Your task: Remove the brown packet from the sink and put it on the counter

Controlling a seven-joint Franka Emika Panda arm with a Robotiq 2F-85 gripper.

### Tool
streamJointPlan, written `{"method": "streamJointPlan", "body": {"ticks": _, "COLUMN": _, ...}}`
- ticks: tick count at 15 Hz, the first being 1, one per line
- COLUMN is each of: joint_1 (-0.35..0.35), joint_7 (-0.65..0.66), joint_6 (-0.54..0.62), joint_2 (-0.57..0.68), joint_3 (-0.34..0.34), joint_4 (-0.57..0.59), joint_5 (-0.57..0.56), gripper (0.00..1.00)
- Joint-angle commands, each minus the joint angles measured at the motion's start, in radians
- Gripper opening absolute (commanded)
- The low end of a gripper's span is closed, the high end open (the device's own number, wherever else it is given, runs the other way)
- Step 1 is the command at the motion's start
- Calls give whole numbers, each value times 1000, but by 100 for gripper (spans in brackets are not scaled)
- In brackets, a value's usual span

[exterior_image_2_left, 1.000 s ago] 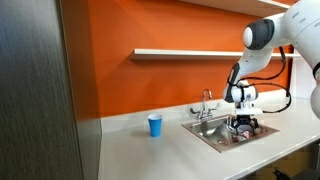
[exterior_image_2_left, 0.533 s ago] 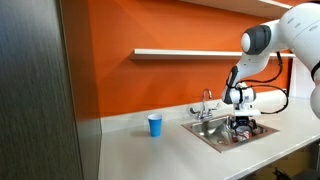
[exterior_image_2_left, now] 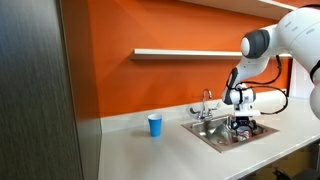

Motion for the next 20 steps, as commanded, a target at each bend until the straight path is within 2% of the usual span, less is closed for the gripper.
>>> {"method": "streamJointPlan", "body": {"ticks": 1, "joint_1": -31, "joint_7": -17, "joint_6": -52, "joint_2": 23, "joint_3": 21, "joint_4": 56, "joint_5": 8, "gripper": 71}}
{"method": "streamJointPlan", "body": {"ticks": 2, "joint_1": -32, "joint_7": -16, "joint_6": -54, "joint_2": 26, "joint_3": 21, "joint_4": 60, "joint_5": 8, "gripper": 70}}
{"method": "streamJointPlan", "body": {"ticks": 3, "joint_1": -33, "joint_7": -16, "joint_6": -57, "joint_2": 29, "joint_3": 21, "joint_4": 64, "joint_5": 8, "gripper": 64}}
{"method": "streamJointPlan", "body": {"ticks": 6, "joint_1": -34, "joint_7": -16, "joint_6": -63, "joint_2": 36, "joint_3": 21, "joint_4": 77, "joint_5": 7, "gripper": 38}}
{"method": "streamJointPlan", "body": {"ticks": 11, "joint_1": -34, "joint_7": -15, "joint_6": -62, "joint_2": 36, "joint_3": 21, "joint_4": 83, "joint_5": 6, "gripper": 1}}
{"method": "streamJointPlan", "body": {"ticks": 20, "joint_1": -29, "joint_7": -11, "joint_6": -75, "joint_2": 18, "joint_3": 20, "joint_4": 84, "joint_5": 6, "gripper": 0}}
